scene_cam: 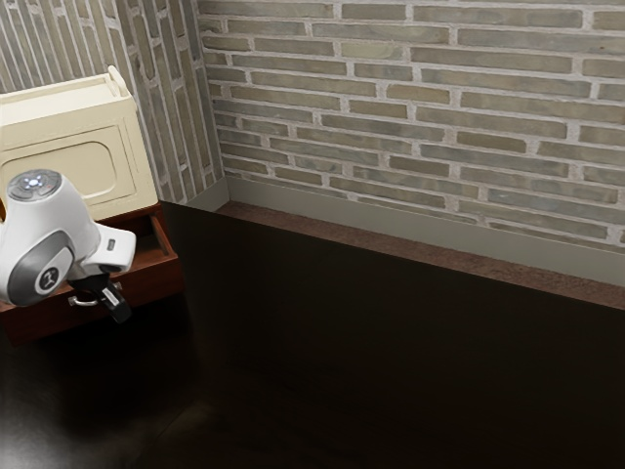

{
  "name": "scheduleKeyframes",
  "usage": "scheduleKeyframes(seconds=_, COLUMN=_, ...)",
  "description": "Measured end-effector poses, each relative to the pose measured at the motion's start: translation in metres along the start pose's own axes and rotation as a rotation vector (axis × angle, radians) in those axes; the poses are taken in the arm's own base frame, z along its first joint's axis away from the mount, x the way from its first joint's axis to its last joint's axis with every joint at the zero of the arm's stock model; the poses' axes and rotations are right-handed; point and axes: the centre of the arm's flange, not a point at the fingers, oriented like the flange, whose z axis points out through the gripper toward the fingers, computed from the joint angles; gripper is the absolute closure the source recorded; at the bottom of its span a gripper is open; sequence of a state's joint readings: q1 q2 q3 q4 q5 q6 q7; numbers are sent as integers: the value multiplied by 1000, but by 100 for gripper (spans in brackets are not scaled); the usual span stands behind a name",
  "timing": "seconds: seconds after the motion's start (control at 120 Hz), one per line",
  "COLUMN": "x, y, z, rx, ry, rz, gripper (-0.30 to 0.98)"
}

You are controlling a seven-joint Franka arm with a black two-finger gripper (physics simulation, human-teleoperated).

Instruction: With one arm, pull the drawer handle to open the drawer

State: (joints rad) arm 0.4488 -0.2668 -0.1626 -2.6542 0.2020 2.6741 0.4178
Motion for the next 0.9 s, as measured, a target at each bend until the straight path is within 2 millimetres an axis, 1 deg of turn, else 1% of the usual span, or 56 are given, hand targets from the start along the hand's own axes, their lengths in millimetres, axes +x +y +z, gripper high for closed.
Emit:
scheduleKeyframes(seconds=0.2, x=-2, y=-6, z=0, rx=2, ry=7, rz=-2, gripper=46)
scheduleKeyframes(seconds=0.442, x=-2, y=-7, z=0, rx=4, ry=13, rz=2, gripper=50)
scheduleKeyframes(seconds=0.583, x=-3, y=-10, z=0, rx=22, ry=21, rz=19, gripper=55)
scheduleKeyframes(seconds=0.683, x=-3, y=-11, z=0, rx=33, ry=27, rz=29, gripper=62)
scheduleKeyframes(seconds=0.733, x=-4, y=-12, z=0, rx=36, ry=31, rz=29, gripper=56)
scheduleKeyframes(seconds=0.792, x=-4, y=-14, z=-2, rx=42, ry=35, rz=24, gripper=44)
scheduleKeyframes(seconds=0.9, x=-3, y=-15, z=-6, rx=49, ry=46, rz=21, gripper=31)
